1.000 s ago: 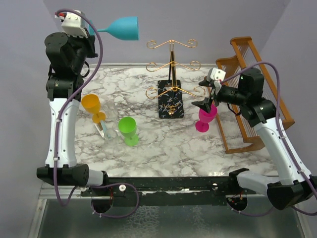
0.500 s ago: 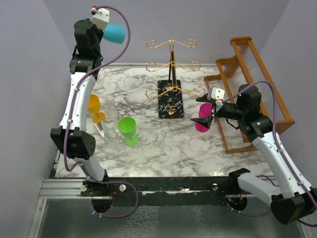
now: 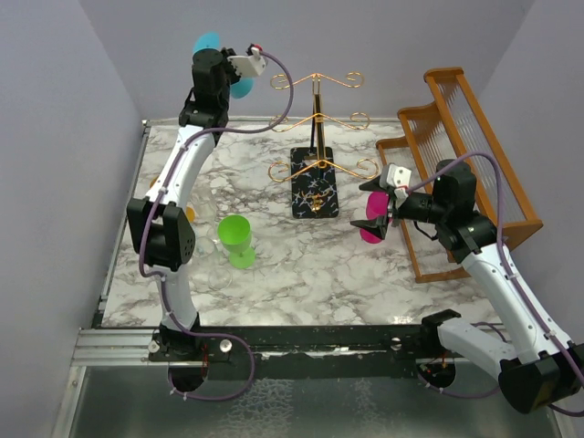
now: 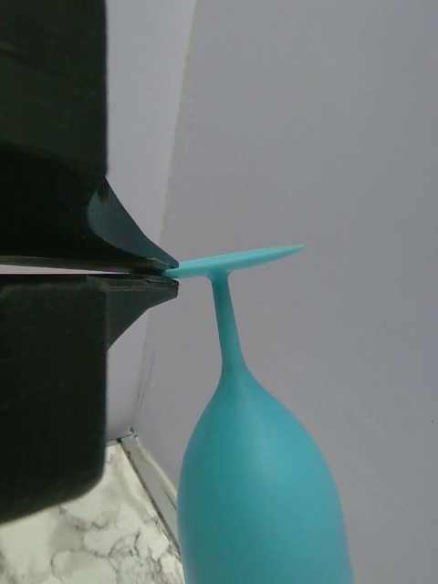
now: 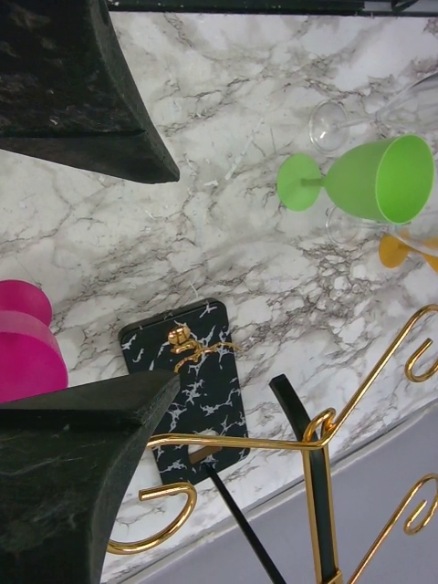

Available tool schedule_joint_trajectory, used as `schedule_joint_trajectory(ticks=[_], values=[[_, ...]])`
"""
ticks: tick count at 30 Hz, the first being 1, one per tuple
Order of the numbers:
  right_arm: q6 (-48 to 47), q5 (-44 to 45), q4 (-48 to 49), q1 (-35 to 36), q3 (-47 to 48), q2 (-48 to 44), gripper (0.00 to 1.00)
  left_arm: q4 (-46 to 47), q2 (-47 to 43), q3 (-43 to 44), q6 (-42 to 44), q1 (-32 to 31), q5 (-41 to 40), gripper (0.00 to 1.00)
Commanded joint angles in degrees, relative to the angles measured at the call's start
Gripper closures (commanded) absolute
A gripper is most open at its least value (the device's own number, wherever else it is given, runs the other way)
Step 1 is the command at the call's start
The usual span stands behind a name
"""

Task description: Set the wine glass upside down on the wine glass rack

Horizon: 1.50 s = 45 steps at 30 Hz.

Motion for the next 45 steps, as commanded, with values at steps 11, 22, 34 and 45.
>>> schedule_joint_trajectory(ticks=[11,22,34,45], values=[[-0.3,0.4,3.1,-0.5,-1.4,-1.2,0.17,9.3,11.6,9.0,15.6,-5.0,10.1,1.0],[-0.4,-0.2,3.2,-1.5,-1.7,-1.6,0.18,13.0,14.4,10.6,18.6,-9.1,13.1,1.0],[-0.2,-0.1,3.6,-2.1,-2.0,-1.4,0.17,11.6,14.1,9.8,20.0,-10.5,16.8,1.0],[-0.3,0.3,3.8,-2.7,-2.2,-1.2,0.17,8.1,13.8,10.6,16.7,-10.9,20.2,1.0]])
